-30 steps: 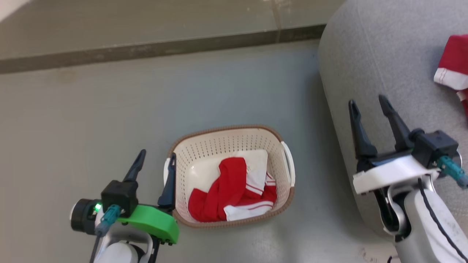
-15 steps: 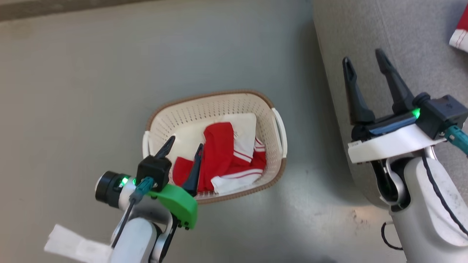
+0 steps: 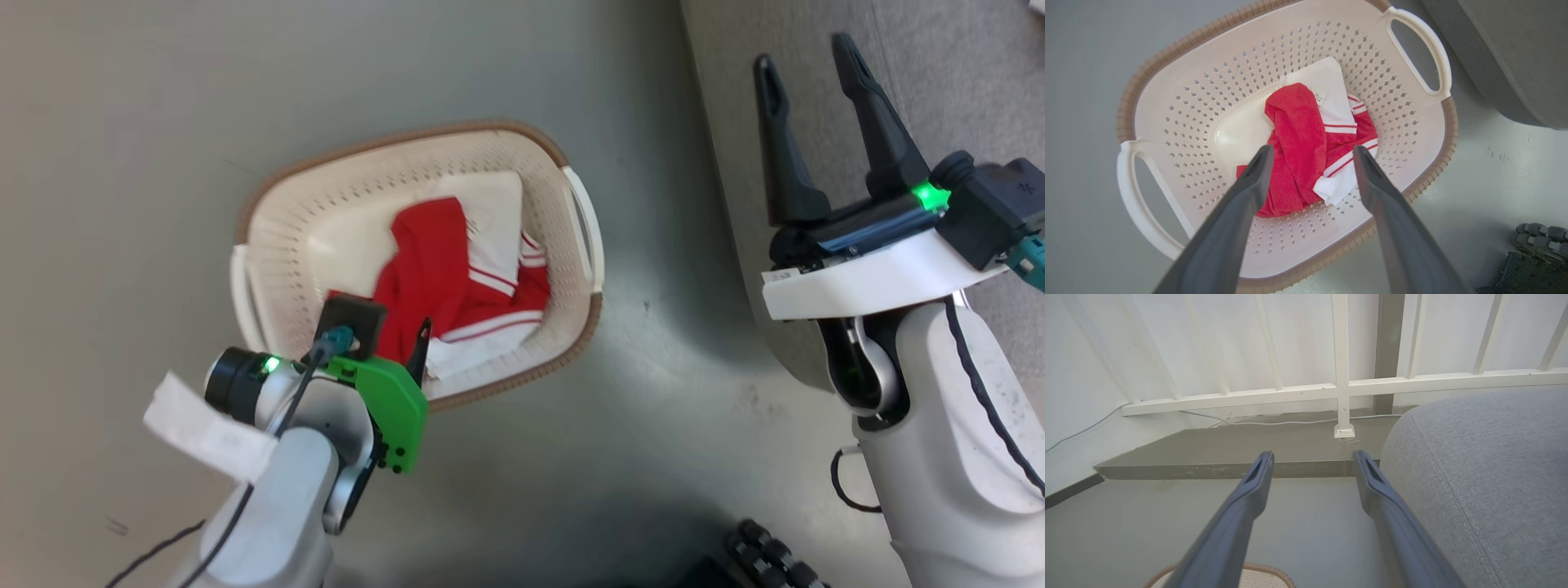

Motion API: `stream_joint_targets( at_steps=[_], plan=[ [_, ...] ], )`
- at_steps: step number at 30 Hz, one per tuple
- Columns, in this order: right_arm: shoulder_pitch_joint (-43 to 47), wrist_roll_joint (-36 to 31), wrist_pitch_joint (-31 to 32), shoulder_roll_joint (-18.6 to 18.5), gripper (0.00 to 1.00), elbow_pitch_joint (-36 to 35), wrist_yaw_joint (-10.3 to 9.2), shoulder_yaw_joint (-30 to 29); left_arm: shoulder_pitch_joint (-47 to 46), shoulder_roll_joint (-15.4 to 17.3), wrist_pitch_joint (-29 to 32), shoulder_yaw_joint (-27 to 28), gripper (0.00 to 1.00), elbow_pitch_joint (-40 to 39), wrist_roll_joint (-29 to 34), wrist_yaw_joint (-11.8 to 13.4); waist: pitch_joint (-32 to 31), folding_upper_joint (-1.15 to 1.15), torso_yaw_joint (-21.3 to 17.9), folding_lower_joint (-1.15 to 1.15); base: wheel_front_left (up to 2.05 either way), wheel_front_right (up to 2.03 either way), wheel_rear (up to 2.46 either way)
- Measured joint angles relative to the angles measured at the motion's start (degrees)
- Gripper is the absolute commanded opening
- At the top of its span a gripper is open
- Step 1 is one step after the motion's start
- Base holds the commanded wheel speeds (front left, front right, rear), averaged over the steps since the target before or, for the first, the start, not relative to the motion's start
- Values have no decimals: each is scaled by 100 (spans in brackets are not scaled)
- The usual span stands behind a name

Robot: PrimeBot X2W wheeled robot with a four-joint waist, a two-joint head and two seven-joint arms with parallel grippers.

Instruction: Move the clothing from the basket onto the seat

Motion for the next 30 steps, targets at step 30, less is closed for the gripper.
stream_joint_targets(
  at_steps=[30],
  plan=[
    [-740, 478, -504, 237, 100, 578, 135, 436, -1471, 423, 1539, 405, 100, 1881, -166, -250, 1836, 0, -1285, 0, 0, 0, 0]
  ],
)
